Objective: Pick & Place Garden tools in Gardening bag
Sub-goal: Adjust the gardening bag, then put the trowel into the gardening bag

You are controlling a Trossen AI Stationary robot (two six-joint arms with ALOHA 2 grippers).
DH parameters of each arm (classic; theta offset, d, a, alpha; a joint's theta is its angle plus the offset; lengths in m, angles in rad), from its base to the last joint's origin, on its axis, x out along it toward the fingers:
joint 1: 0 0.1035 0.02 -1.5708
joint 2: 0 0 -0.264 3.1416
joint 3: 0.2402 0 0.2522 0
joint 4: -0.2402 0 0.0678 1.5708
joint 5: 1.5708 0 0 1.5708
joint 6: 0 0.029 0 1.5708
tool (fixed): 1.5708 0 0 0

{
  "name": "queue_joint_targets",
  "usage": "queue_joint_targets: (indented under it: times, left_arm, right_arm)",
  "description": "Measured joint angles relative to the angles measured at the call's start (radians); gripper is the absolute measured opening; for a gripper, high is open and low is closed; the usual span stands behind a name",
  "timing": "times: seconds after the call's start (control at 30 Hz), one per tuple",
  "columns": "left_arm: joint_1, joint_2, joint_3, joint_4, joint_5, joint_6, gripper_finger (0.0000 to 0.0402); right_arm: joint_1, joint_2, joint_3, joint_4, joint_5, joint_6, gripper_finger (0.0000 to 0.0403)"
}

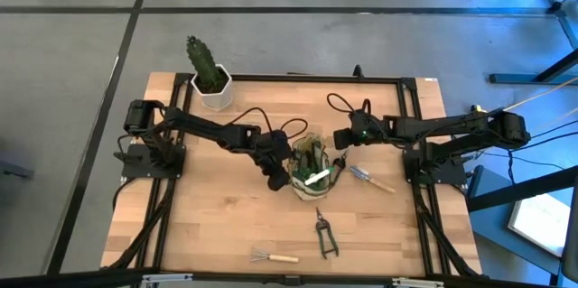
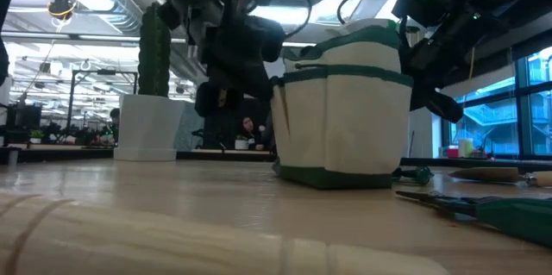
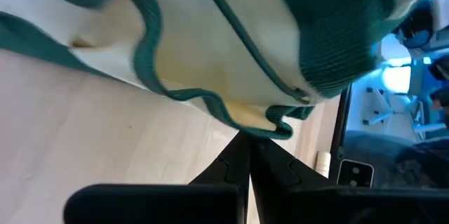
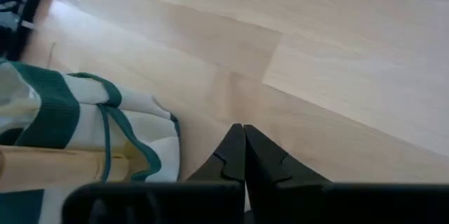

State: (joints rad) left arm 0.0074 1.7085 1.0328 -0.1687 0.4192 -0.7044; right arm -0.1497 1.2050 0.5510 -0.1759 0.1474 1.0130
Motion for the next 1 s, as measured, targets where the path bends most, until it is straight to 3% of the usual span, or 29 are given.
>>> queue_joint_targets:
  times: [0.17, 0.27, 0.33, 0.63, 1.0]
  left_arm:
    - [0.018, -0.074, 0.0, -0.068, -0.084, 0.008, 0.0001]
    - [0.04, -0.127, 0.0, -0.082, -0.241, 0.025, 0.0003]
    - [0.067, -0.152, 0.001, -0.078, -0.293, 0.021, 0.0003]
    - [0.179, -0.189, 0.001, -0.082, -0.224, 0.049, 0.0004]
    - [0.245, -0.189, 0.001, -0.078, -0.167, 0.108, 0.0002]
  right_arm:
    - [0.019, 0.0, 0.0, 0.002, -0.028, 0.001, 0.0]
    - [0.046, -0.014, 0.0, 0.009, -0.024, 0.016, 0.0]
    - [0.075, -0.03, 0.0, 0.038, -0.012, 0.02, 0.0]
    - [0.233, -0.136, 0.0, 0.078, 0.037, 0.125, 0.0]
    - [0.485, -0.269, 0.0, 0.074, 0.282, 0.278, 0.0]
